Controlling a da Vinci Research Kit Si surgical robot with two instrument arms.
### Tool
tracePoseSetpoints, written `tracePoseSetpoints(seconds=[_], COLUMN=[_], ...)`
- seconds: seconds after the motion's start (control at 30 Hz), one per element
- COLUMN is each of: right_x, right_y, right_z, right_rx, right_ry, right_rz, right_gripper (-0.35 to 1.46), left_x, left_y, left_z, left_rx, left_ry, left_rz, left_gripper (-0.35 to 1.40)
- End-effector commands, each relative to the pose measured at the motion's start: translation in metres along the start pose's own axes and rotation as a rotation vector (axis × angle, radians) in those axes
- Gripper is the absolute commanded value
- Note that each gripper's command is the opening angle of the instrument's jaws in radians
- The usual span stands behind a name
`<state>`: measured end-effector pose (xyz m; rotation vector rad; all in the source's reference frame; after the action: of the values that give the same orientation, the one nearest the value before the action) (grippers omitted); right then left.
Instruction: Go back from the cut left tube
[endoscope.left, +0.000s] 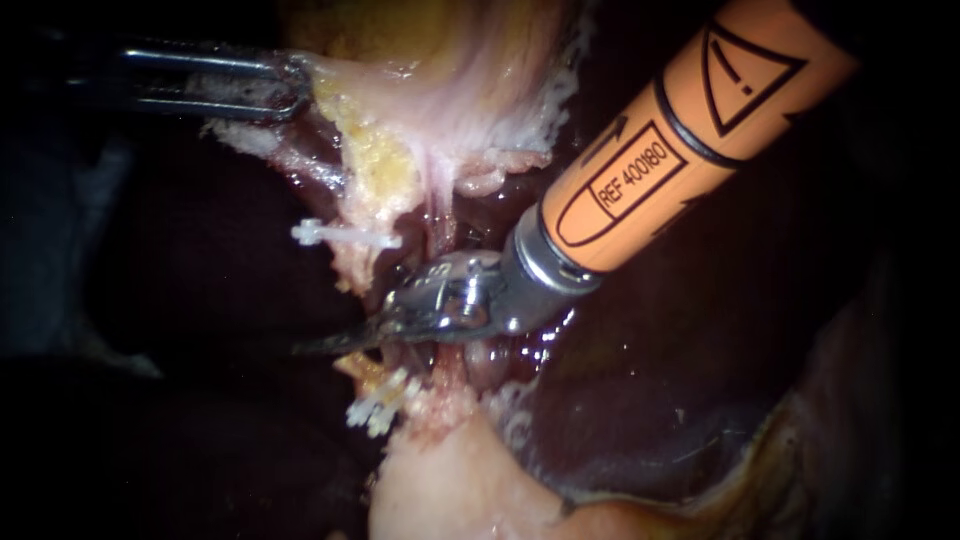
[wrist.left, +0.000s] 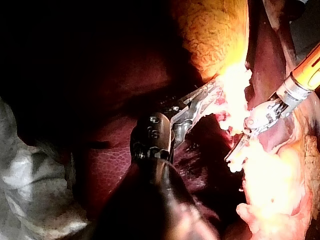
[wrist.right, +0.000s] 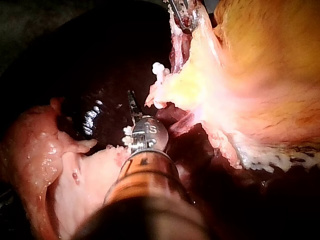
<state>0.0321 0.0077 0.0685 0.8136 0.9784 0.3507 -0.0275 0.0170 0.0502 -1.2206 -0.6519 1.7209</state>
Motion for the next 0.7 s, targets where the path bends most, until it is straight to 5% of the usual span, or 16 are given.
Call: tracePoseSetpoints(seconds=[0.03,0.07,0.17,0.23,0.4,0.7], right_x=[0.0,0.0,0.0,0.0001,0.0006,0.0003], right_y=[0.0,-0.0001,-0.0004,-0.0007,-0.0012,-0.0023], right_z=[0.0,0.0001,0.0002,0.0004,0.0009,-0.0005], right_rx=[0.004,0.008,0.021,0.023,0.036,0.003], right_ry=[0.001,0.003,0.039,0.063,0.093,0.104], right_rz=[-0.001,-0.002,-0.006,0.009,0.005,-0.024], right_gripper=[-0.35,-0.35,0.89,1.2,1.4,1.43], left_x=[0.0,0.0,0.0,0.0,0.0,0.0], left_y=[0.0,0.0,0.0,0.0,0.0,0.0], left_z=[0.0,0.0,0.0,0.0,-0.0001,-0.0001], left_rx=[0.0,0.0,0.0,0.0,0.0,-0.001], left_ry=[0.0,0.0,0.0,0.0,0.0,0.0], left_rz=[0.0,0.0,0.0,0.0,0.0,0.0], left_gripper=[-0.35,-0.35,-0.35,-0.35,-0.35,-0.35])
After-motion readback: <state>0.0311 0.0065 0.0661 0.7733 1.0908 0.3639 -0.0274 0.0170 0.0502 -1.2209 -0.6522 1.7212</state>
